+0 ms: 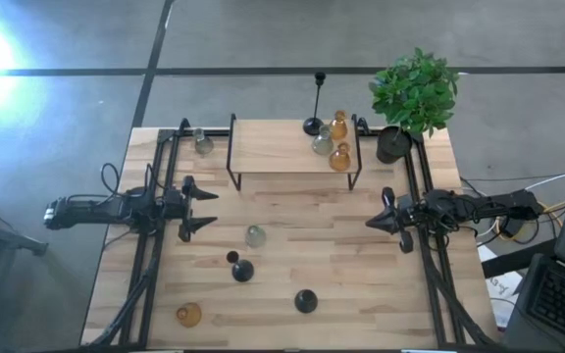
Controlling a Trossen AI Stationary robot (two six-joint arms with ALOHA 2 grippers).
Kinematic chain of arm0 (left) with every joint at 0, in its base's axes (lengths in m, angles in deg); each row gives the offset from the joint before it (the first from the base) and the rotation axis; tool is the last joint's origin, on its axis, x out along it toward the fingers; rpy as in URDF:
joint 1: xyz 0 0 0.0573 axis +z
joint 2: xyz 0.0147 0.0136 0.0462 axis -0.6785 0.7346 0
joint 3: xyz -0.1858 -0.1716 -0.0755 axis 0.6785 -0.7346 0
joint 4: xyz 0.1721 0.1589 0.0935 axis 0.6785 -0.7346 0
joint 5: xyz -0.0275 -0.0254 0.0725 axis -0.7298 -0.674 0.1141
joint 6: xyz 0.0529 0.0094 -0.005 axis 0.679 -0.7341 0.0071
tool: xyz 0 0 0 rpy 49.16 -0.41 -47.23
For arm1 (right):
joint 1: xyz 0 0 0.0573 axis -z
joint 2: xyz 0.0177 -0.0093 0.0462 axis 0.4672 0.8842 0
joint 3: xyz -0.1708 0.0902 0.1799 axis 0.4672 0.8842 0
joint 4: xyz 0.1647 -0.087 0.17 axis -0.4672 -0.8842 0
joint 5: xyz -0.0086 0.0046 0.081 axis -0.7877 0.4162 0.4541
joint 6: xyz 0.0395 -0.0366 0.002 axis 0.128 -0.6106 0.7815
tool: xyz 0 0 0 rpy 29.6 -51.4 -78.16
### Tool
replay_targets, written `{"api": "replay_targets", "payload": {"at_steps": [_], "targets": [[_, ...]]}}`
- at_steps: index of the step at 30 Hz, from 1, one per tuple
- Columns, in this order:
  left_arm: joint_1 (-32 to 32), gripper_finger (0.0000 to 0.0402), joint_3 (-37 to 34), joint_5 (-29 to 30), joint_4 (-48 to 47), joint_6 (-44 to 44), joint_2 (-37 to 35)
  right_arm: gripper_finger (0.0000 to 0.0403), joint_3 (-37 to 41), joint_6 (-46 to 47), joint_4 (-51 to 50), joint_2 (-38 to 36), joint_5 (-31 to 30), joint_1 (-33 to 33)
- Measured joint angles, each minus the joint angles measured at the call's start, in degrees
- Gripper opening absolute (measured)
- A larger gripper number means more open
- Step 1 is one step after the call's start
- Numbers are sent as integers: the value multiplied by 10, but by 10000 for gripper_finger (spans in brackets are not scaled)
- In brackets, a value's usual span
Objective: Pick & Place candle stick holders
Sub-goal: Put the top green candle holder on the shelf
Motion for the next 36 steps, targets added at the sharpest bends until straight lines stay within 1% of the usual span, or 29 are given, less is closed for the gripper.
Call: {"api": "replay_targets", "payload": {"at_steps": [28, 32, 36], "targets": [[-1, 323, 0, 0, 0, 0, 1, 8, 0, 0, 0, 0, 0, 0], [0, 323, 0, 9, 15, 12, 1, 8, 0, 0, 0, 0, 0, 0], [0, 323, 0, 7, 16, 1, 1, 8, 0, 0, 0, 0, 0, 0]]}}
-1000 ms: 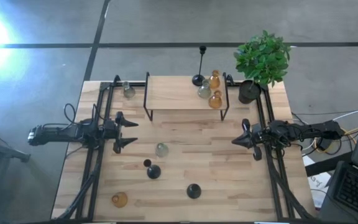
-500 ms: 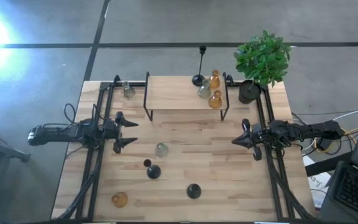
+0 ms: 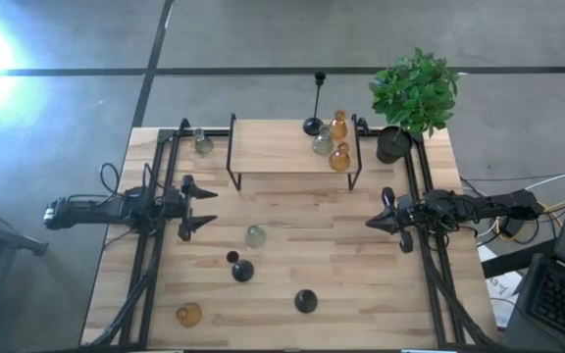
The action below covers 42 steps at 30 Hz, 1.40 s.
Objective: Pick & Place candle stick holders
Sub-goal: Put the top green candle holder on the shelf
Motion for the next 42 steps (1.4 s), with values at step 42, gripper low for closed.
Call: {"api": "replay_targets", "payload": {"at_steps": [42], "targets": [[0, 323, 197, -243, 175, -267, 117, 8, 0, 0, 0, 0, 0, 0]]}}
